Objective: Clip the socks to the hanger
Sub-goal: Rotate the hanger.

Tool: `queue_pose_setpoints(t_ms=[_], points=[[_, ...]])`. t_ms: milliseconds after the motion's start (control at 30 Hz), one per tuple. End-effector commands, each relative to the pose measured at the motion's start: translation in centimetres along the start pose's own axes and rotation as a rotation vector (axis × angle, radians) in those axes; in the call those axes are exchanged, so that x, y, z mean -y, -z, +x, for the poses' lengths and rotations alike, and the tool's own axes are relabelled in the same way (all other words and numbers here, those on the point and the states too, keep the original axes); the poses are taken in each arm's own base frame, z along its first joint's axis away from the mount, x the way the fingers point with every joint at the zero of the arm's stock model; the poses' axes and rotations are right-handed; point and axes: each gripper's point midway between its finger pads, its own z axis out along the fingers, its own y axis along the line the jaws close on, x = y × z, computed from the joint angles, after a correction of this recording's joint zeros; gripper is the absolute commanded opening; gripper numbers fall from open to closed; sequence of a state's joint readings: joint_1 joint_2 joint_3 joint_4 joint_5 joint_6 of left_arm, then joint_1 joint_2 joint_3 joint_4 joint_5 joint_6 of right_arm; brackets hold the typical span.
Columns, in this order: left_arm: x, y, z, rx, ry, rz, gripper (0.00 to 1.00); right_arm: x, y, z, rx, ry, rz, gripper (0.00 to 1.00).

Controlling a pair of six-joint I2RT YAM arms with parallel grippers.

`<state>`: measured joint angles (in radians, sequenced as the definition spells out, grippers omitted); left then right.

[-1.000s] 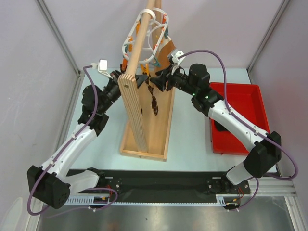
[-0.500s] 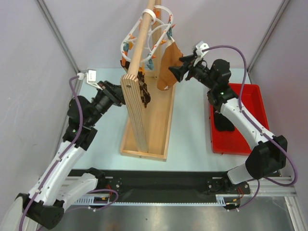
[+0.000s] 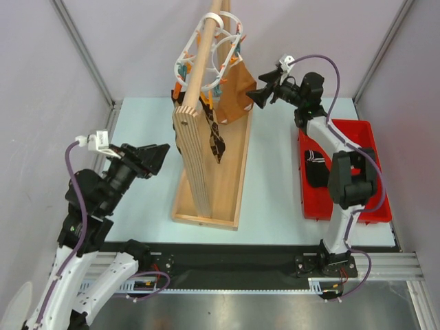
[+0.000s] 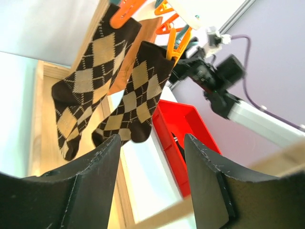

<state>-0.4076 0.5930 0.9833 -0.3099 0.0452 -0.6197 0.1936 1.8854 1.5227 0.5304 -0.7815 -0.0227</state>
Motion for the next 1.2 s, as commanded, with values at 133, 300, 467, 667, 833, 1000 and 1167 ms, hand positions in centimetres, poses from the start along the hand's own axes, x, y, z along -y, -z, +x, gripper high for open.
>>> queue_pose_setpoints(t_ms=[133, 300, 467, 667, 833, 1000, 1167], points=[[0.0, 3.3, -0.8, 0.009, -0.045, -0.026, 0.61, 0.7, -3.8, -3.8, 0.122, 0.133, -0.163, 0.88], [0.3, 4.0, -1.6, 0.028, -0.060, -0.026, 0.61, 1.3, -5.5, -4.8, 0.137, 0.106, -0.146, 0.65], [0.7, 3.9, -1.2, 0.009, -0.038, -0.003, 0.61, -0.5, -6.5, -4.6, 0.111, 0.063, -0.156, 0.11], [0.9, 4.7, -1.3, 0.013, -0.022, 0.001, 0.61, -3.2, -5.0, -7.4, 0.094, 0.030, -0.048, 0.00], [1.7, 5.2, -1.3, 0.005, 0.008, 0.029, 0.61, -6.5, -2.8, -9.0, 0.040, -0.011, 0.044, 0.03], [1.6, 4.7, -0.1, -0.037, 0.056, 0.035, 0.59, -11.0, -0.4, -9.4, 0.004, -0.045, 0.155, 0.05], [1.8, 3.5, 1.0, -0.093, 0.092, 0.046, 0.58, -13.1, 2.3, -11.9, 0.037, -0.101, 0.254, 0.04]])
